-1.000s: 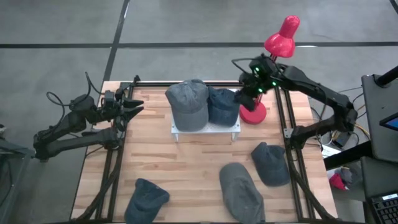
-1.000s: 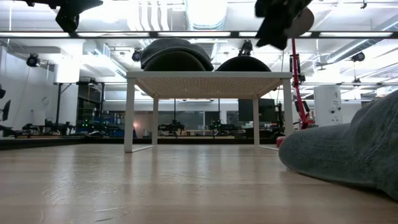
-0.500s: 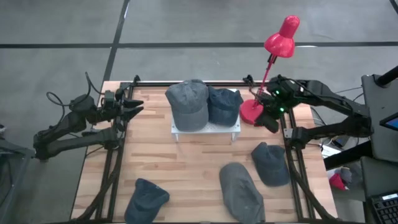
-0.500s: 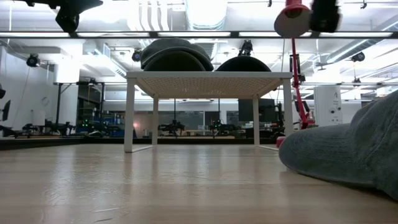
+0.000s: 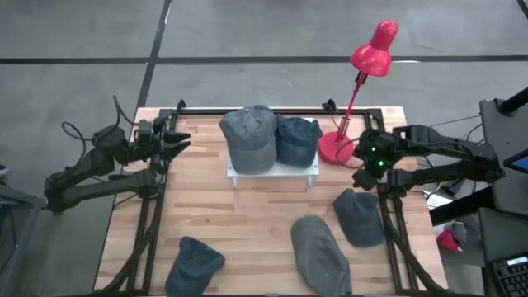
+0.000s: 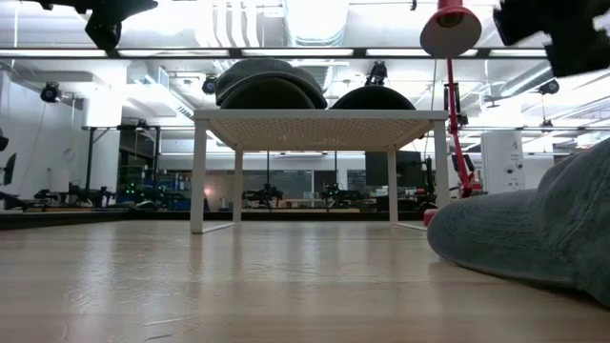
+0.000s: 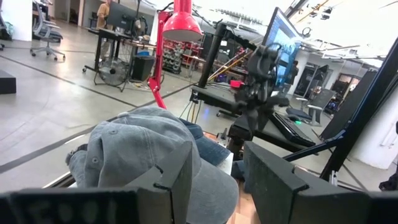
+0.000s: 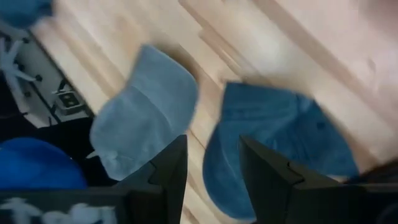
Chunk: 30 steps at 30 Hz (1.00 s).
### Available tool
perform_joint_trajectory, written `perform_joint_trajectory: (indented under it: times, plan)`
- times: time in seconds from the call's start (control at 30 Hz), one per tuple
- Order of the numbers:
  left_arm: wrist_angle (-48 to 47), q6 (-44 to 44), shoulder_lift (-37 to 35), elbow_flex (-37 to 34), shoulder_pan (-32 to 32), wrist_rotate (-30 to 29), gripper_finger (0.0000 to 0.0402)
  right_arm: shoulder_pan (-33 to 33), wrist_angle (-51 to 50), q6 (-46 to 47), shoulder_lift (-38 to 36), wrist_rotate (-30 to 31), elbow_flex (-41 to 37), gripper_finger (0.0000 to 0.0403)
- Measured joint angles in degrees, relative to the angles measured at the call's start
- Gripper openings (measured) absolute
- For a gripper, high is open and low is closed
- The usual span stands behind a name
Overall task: Pick & Place hat
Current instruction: Stack the right blue cap on the blue cap on the shelf
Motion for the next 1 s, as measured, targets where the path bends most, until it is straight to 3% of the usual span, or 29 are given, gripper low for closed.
perform_joint_trajectory:
  times: [0.43,1.0]
  plan:
    - [-0.01,0.29,-0.01,0.00,-0.01,0.00,0.0145,4.18,1.80,10.74,-4.08,-2.63,-11.56,0.0191]
    - [-0.01,0.49,-0.01,0.00,-0.02,0.00,0.0145,14.33,3.15,23.59,-3.63,-0.56,-12.98,0.0254]
